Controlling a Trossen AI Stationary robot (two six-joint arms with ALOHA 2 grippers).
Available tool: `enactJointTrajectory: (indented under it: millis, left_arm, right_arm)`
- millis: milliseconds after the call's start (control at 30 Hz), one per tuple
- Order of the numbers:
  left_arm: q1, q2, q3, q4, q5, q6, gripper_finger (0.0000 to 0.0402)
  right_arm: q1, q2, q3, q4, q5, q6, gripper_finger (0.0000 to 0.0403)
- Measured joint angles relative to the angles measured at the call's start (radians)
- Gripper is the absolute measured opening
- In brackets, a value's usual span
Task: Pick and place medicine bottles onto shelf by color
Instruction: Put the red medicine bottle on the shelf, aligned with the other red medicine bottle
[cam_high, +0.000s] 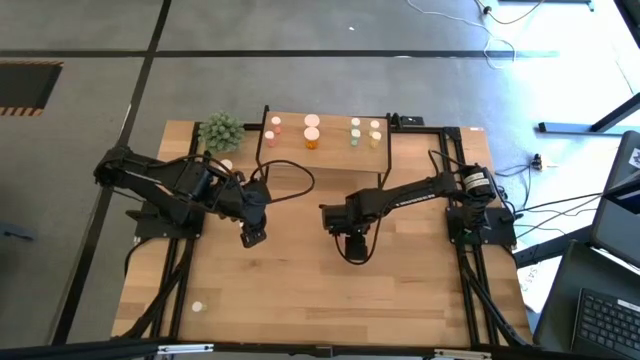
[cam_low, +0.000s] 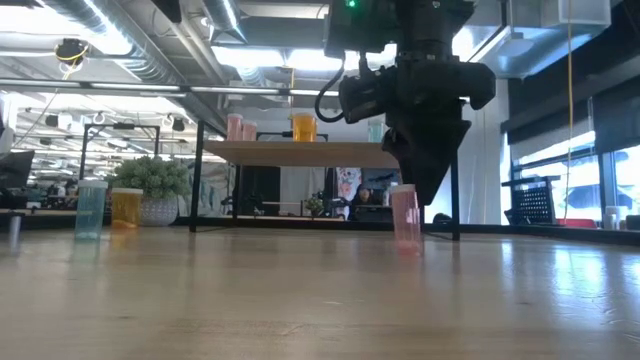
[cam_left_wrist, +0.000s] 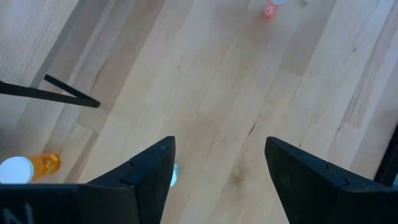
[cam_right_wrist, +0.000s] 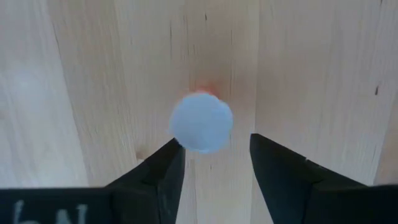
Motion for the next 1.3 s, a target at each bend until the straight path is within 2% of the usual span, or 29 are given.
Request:
enactJointTrajectory:
  millis: [300, 733, 933, 1300]
  left_arm:
    - [0.000, 0.000, 0.001, 0.000, 0.000, -0.001, 0.0244]
    - [-0.001, 0.000, 0.001, 0.001, -0.031, 0.000, 0.0244]
    - [0.000, 0.008, 0.002, 0.055, -0.050, 0.021, 0.0244]
    - [0.071, 0.065, 0.002, 0.288, -0.020, 0.270, 0.0244]
  right_arm:
    - [-0.001, -0.005, 0.000, -0.026, 0.000, 0.017, 0.0187]
    - [-0.002, -0.111, 0.011, -0.116, 0.001, 0.107, 0.0187]
    - [-0.002, -0.210, 0.012, -0.151, 0.009, 0.171, 0.0187]
    - [0.005, -0.491, 0.012, -0.162, 0.154, 0.264, 0.0188]
